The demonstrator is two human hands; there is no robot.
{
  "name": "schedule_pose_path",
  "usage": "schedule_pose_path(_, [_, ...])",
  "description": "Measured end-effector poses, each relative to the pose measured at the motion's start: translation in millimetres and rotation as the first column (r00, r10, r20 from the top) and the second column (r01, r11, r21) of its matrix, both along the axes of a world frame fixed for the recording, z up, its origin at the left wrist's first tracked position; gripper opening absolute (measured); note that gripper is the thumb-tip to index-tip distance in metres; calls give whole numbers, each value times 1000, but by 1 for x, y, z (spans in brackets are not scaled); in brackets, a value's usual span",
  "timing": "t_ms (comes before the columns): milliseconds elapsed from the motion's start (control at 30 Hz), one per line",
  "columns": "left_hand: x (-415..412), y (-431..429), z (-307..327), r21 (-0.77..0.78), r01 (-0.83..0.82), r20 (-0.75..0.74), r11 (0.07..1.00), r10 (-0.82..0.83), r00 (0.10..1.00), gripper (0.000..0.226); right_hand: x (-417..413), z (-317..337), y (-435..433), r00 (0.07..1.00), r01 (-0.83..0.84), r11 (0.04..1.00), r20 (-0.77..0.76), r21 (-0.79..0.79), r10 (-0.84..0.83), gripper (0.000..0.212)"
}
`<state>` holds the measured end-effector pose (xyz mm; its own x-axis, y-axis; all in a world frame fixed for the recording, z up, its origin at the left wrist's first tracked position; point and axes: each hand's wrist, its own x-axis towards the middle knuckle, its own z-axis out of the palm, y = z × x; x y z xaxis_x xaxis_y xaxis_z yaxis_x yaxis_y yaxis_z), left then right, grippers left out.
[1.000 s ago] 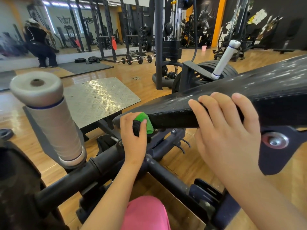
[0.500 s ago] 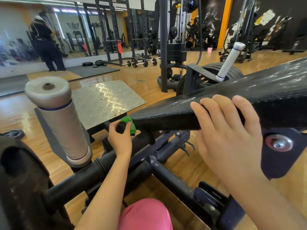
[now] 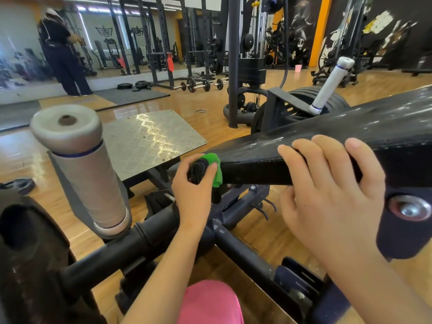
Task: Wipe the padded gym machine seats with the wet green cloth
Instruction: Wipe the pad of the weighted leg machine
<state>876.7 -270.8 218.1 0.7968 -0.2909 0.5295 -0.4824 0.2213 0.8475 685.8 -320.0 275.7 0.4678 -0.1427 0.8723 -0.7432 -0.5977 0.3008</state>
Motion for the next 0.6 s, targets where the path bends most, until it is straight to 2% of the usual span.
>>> schedule_pose_path(133, [25,-4,-19,29,-70,-17,997,70,997,24,-1,0,-1,1000,2,1000,5,-4,-2,35])
schedule_pose_path(367, [81,-13,-45,166,-197,-273,966,238,932,30,0,-1,-1,1000,4,1000,8,-19,-4,36])
schedule_pose_path(467, [87,-8,-42,200,-118,-317,973,179,931,31,0,-1,-1,1000,9,1000,10,-20,-9,36])
schedule_pose_path(600, [84,1,-38,265,40,-221,963,20,975,32,2,-1,-2,1000,3,1000,24,-30,-2,36])
